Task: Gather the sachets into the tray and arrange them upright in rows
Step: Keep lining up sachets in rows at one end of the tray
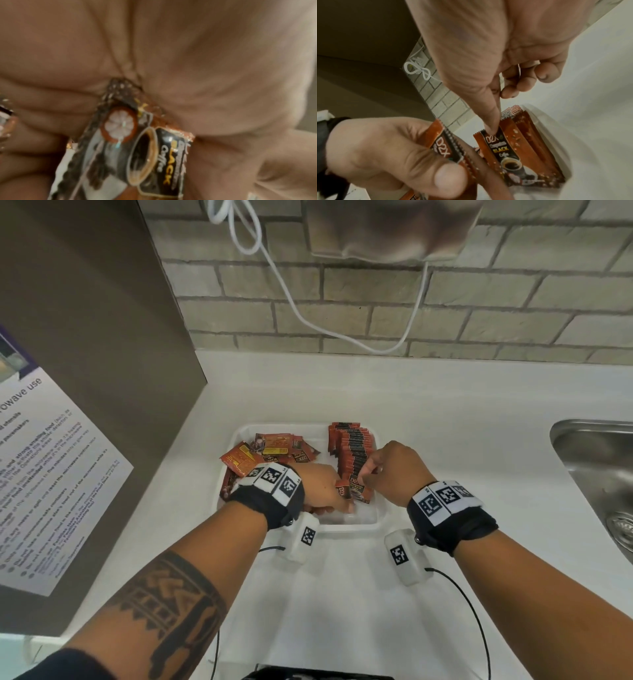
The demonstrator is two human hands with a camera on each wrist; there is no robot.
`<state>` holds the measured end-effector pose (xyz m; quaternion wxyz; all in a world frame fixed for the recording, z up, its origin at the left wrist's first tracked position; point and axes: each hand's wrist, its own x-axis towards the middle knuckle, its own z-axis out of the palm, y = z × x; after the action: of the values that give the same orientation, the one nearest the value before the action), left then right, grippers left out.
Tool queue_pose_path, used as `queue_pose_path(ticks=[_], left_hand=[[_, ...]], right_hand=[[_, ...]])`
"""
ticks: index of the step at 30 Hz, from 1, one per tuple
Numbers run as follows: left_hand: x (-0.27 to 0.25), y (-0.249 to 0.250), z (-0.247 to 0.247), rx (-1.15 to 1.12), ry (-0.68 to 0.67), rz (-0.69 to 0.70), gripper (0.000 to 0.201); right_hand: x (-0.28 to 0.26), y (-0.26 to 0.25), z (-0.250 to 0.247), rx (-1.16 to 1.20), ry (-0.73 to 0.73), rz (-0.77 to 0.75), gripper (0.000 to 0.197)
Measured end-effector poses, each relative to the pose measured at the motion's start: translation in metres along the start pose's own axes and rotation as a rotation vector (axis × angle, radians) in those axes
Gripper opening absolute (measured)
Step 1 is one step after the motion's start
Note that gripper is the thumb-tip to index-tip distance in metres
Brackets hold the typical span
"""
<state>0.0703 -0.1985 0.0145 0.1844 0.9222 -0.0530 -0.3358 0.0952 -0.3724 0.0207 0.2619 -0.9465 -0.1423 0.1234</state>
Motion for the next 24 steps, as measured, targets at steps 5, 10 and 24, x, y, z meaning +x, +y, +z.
queue_pose_path(ticks=[5, 10, 24], left_hand=[[0.010, 0.014, 0.001, 0.012, -0.049, -0.017, 0.040], [0.017, 0.018, 0.002, 0.041, -0.075, -0.044, 0.040], [0.018, 0.021, 0.001, 0.031, -0.089, -0.056, 0.044]], right_hand=[[0.007, 0.001, 0.006, -0.040, -0.014, 0.021, 0.011], [0.009, 0.002, 0.005, -0.028, -0.010, 0.021, 0.017], [0.004, 0.001, -0.003, 0.029, -0.028, -0.020, 0.017]])
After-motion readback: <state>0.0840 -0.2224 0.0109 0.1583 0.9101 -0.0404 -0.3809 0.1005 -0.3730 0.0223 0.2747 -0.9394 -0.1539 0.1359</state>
